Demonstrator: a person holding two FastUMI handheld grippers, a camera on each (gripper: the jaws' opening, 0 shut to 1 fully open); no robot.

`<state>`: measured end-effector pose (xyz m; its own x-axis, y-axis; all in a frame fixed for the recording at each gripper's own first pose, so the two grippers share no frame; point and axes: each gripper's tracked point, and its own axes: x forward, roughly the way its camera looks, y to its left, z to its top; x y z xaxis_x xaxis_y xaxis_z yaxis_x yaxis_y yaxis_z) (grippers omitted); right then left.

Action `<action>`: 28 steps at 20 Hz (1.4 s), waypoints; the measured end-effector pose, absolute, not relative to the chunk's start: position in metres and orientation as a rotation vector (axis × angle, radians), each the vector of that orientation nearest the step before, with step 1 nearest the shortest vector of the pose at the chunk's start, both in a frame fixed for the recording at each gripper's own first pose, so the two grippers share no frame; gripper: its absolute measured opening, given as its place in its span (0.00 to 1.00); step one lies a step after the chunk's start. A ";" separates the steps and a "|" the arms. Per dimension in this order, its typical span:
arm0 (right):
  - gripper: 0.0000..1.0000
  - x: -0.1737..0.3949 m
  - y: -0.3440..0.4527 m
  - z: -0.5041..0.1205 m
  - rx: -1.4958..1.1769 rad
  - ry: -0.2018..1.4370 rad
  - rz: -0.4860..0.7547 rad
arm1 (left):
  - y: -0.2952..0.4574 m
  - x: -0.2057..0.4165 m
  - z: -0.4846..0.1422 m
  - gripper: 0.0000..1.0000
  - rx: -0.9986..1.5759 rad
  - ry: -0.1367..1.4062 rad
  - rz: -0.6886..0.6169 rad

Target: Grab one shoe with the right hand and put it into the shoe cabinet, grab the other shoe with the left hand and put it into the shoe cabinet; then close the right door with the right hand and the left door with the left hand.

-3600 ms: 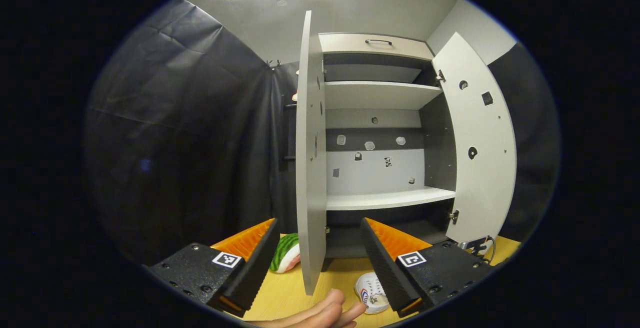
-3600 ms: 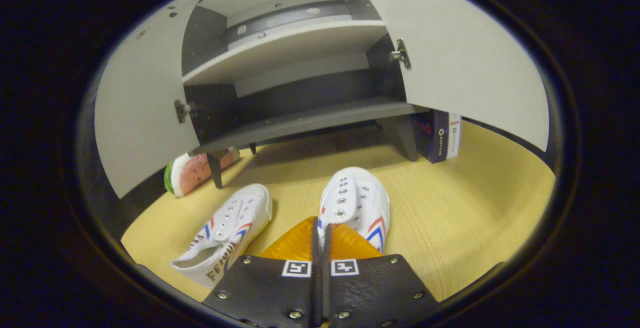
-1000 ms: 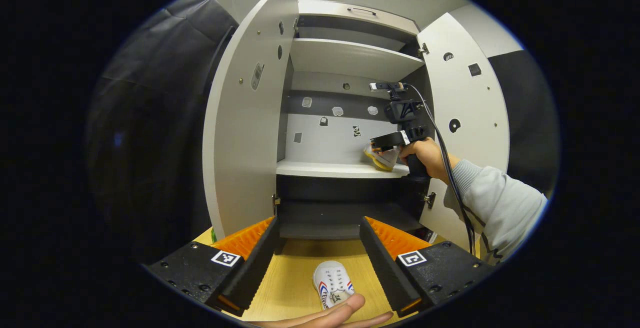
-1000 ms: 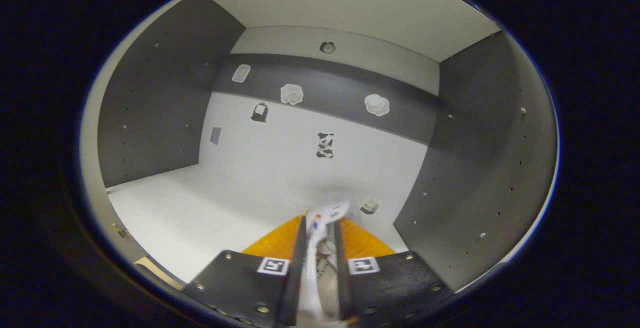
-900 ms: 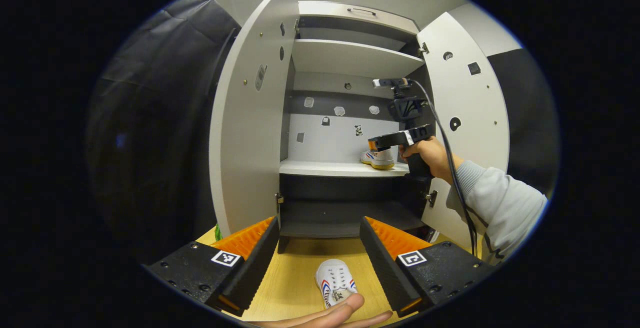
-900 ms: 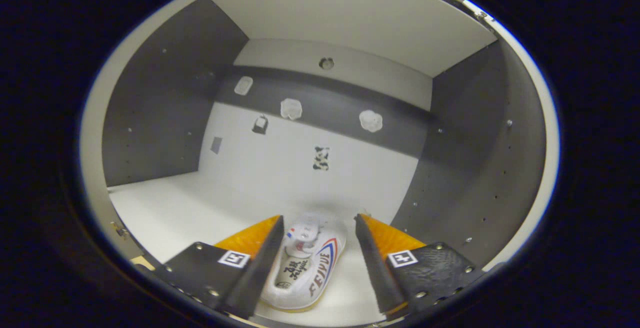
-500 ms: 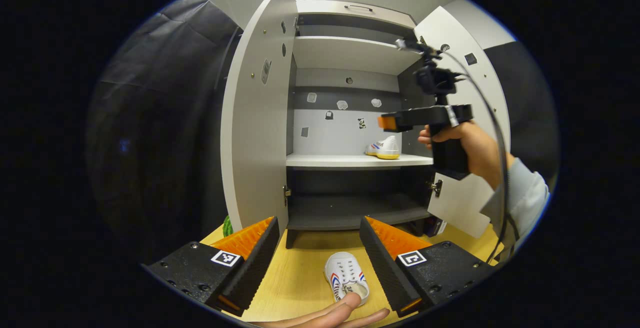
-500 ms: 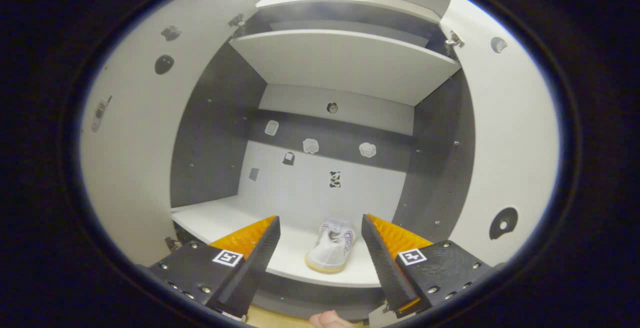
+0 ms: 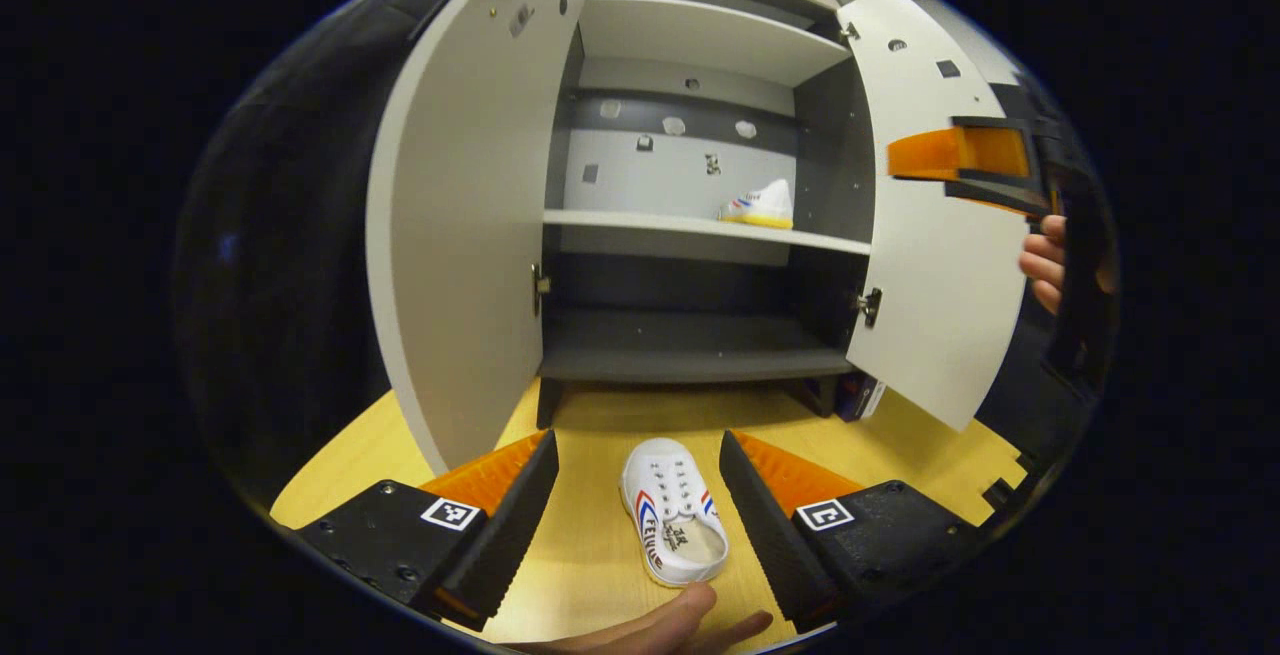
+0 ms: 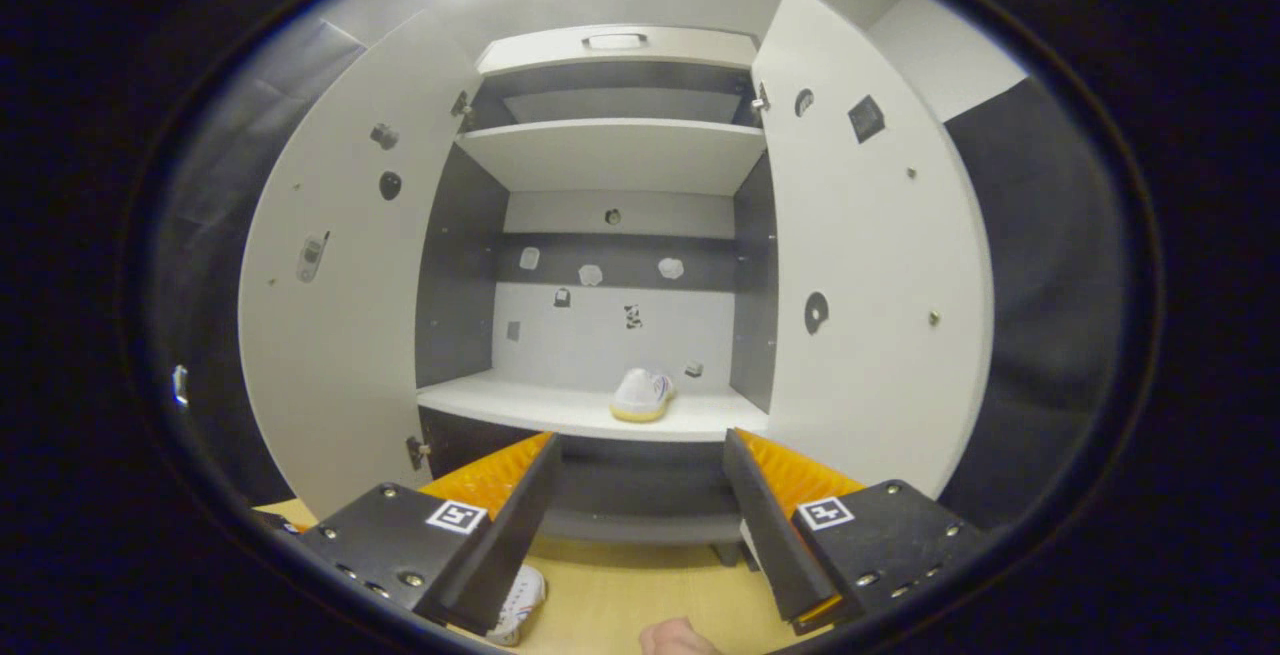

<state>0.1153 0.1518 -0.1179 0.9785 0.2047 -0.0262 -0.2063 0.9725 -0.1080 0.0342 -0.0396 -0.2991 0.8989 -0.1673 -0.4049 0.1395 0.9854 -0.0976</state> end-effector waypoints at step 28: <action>0.97 0.051 0.117 -0.172 -0.136 0.035 0.178 | -0.062 0.060 -0.466 0.04 0.020 0.817 -0.229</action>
<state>0.0514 0.1168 -0.1717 0.9837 0.1737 -0.0467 -0.1784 0.9751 -0.1319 0.0597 -0.0619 -0.4660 0.6614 -0.1948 -0.7243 0.2102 0.9751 -0.0703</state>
